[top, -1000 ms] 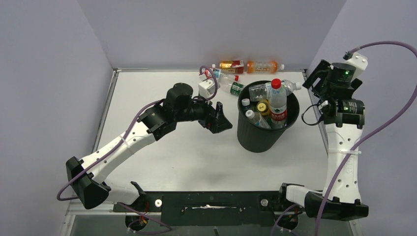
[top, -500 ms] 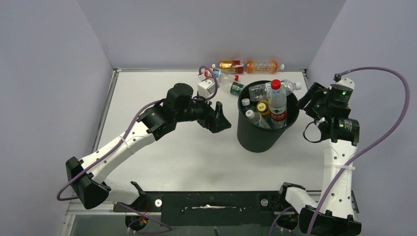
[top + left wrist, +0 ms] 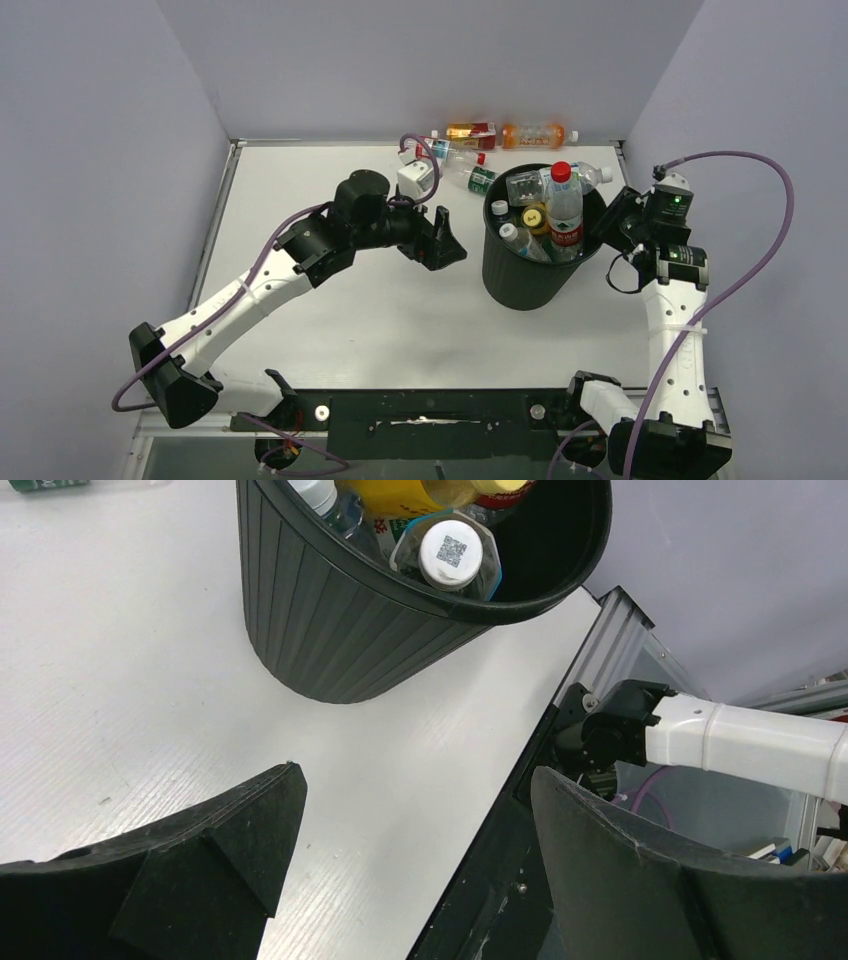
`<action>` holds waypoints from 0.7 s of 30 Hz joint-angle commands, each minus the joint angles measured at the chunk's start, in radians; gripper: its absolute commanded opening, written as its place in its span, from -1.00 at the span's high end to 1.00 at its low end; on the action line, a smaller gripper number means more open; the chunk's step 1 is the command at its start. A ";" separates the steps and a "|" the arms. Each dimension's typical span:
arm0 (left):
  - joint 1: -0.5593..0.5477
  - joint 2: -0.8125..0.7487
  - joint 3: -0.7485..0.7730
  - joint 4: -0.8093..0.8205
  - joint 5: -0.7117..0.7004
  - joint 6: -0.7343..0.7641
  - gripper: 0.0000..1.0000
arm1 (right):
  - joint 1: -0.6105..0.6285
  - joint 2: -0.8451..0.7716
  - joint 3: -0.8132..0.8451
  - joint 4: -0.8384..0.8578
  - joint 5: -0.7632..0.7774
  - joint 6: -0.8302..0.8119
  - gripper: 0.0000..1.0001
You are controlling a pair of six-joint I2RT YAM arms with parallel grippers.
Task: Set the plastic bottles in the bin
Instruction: Move the trash bin to the center of the board.
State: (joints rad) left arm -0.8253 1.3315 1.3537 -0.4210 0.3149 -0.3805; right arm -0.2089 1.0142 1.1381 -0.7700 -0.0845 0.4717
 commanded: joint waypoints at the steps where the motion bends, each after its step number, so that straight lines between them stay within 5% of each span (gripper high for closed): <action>1: -0.002 -0.057 0.026 0.011 -0.026 0.011 -0.67 | 0.014 -0.024 -0.007 0.105 -0.073 -0.007 0.33; 21: 0.000 -0.196 0.146 -0.139 -0.139 -0.026 -0.66 | 0.552 0.195 0.031 0.317 0.159 0.204 0.45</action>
State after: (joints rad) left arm -0.8249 1.2213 1.4155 -0.5373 0.2207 -0.3901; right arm 0.2462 1.1316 1.1206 -0.5518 0.0147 0.6151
